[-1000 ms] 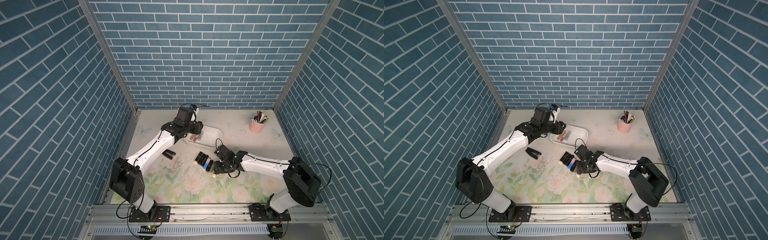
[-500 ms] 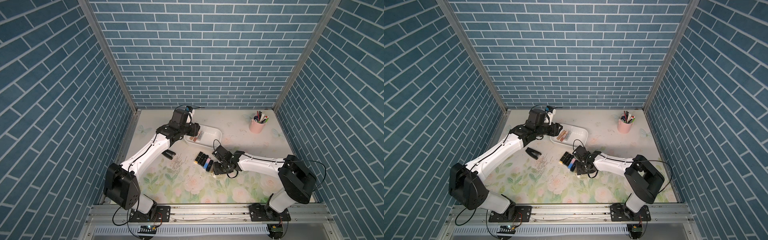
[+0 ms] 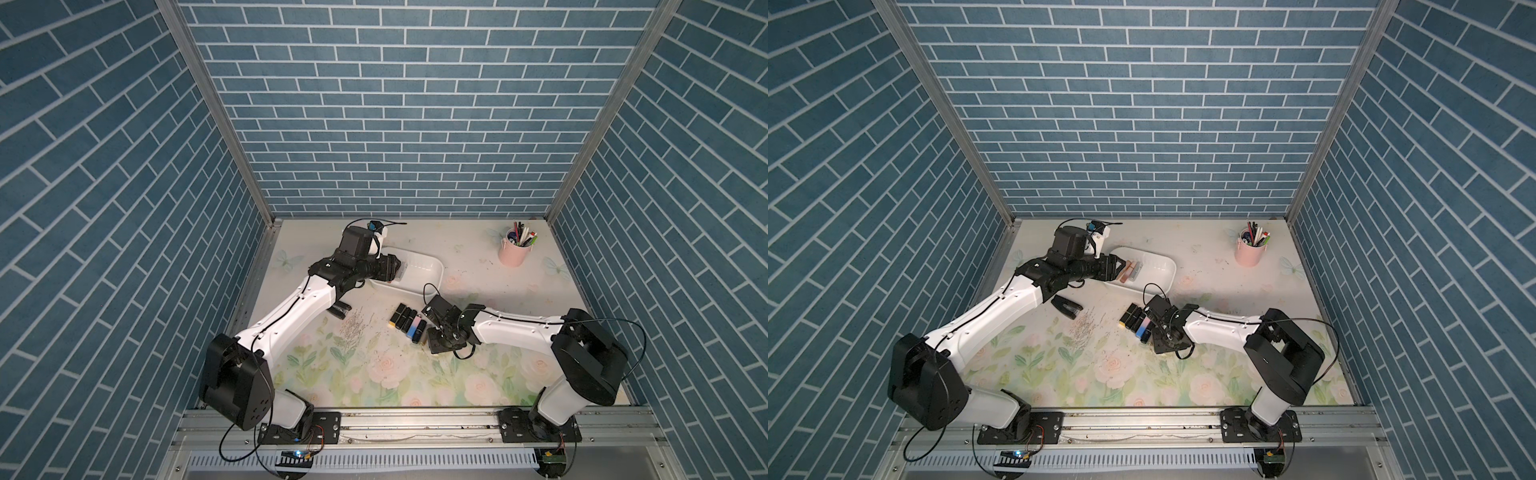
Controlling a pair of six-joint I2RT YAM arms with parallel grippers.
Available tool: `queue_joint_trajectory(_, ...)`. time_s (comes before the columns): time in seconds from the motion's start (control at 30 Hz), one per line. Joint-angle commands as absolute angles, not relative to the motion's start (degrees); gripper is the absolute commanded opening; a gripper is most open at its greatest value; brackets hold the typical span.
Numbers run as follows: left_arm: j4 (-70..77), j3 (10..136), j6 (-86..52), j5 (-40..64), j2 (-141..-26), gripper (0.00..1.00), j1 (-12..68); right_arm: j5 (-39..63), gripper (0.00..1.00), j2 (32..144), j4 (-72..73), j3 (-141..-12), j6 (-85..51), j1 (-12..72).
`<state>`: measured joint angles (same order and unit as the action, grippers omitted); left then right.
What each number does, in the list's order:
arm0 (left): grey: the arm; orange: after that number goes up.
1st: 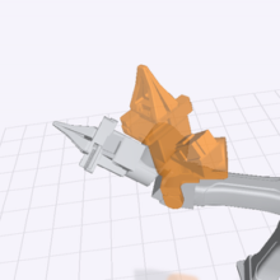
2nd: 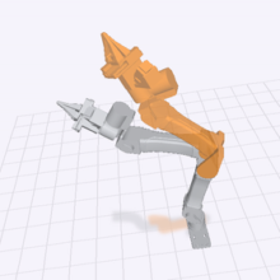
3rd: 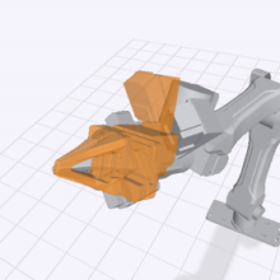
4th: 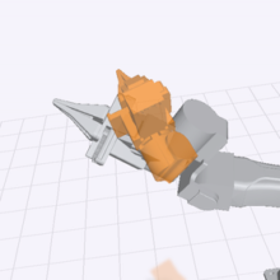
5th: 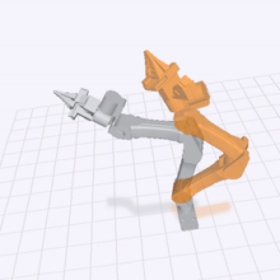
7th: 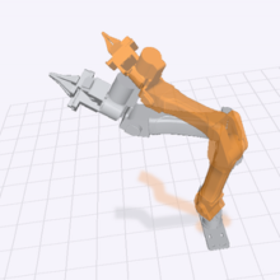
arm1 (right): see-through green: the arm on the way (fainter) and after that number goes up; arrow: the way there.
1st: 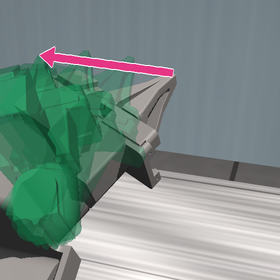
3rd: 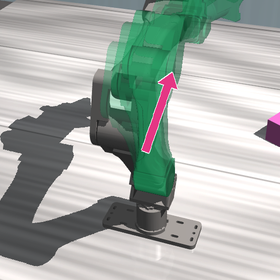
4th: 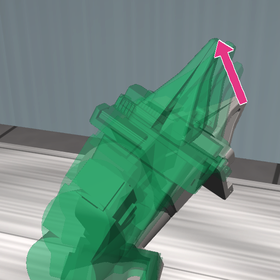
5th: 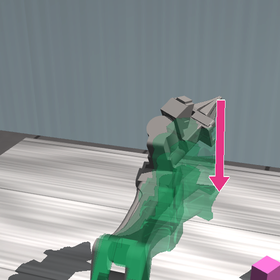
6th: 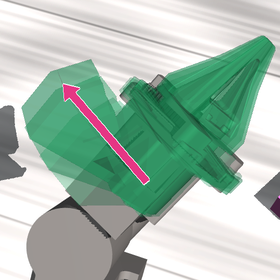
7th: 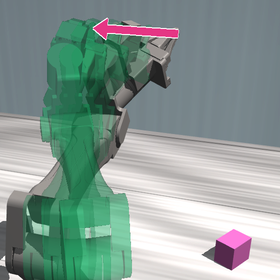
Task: Put the lipstick into the storage box
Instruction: Pick up the lipstick at the center of the board.
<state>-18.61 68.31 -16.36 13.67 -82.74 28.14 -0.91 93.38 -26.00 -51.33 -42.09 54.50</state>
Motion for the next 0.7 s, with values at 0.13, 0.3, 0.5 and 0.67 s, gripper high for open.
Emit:
queue_joint_trajectory(0.13, -15.94, 64.75, -19.25, 16.70, -80.55, 0.64, 27.21, -1.40, 0.39, 94.21, -27.26, -49.23, -43.41, 55.11)
queue_joint_trajectory(0.3, -14.40, 63.36, -21.03, 19.47, -80.15, 0.64, 26.39, -1.75, 0.20, 93.19, -26.83, -48.39, -43.58, 55.11)
queue_joint_trajectory(0.5, -12.03, 62.22, -23.13, 23.30, -78.86, 0.73, 25.18, -3.76, 0.10, 90.00, -27.63, -48.77, -43.66, 54.91)
queue_joint_trajectory(0.67, -7.61, 60.82, -25.52, 30.35, -78.00, 0.86, 22.48, -6.15, 0.10, 84.75, -28.03, -49.89, -40.98, 52.13)
